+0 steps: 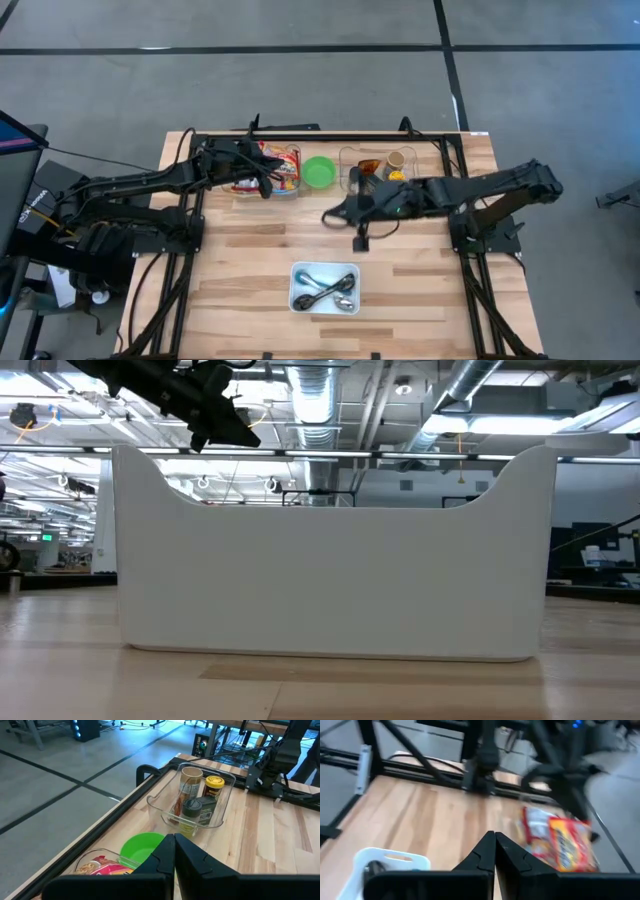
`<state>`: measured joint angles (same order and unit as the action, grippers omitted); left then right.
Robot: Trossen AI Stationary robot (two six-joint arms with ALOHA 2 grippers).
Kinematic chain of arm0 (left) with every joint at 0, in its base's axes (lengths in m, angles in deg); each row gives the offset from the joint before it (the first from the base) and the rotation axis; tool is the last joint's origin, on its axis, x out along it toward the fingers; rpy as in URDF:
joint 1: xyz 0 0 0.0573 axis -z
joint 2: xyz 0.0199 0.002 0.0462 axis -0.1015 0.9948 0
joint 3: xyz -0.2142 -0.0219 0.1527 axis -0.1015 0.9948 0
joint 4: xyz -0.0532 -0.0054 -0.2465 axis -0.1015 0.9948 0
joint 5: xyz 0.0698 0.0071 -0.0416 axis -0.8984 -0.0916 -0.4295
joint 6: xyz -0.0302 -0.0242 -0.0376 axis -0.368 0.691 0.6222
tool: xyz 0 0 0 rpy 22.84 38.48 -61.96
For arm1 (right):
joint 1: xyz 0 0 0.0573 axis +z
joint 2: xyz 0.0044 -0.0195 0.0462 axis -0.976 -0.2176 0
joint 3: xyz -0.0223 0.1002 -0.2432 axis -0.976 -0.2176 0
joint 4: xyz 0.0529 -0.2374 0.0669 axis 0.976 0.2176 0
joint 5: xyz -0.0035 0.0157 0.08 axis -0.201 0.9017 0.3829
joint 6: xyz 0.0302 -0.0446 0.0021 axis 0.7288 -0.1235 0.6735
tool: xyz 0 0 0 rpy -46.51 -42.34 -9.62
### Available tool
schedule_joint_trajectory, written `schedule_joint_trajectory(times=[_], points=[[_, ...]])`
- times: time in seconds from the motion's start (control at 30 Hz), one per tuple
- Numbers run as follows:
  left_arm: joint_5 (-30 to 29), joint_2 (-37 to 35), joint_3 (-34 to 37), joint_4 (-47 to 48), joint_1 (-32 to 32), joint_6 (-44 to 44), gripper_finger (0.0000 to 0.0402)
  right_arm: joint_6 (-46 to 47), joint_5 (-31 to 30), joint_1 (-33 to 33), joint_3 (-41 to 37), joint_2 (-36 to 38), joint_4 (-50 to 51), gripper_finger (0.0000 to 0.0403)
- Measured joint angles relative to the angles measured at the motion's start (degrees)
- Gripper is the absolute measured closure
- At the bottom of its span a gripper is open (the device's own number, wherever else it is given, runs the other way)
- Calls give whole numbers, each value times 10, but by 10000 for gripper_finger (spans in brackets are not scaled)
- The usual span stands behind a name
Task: Pick & Place Food Item
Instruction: Return to Home Position
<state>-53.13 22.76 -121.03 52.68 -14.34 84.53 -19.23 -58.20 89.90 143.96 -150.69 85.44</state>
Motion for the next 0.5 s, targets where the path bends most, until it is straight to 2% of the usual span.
schedule_joint_trajectory(times=[0.3, 0.5], points=[[-2, 0, 0, 0, 0, 0, 401, 10, 5, -75, 0, 76, 72, 402], [-2, 0, 0, 0, 0, 0, 401, 21, 50, -108, 0, 136, 93, 402]])
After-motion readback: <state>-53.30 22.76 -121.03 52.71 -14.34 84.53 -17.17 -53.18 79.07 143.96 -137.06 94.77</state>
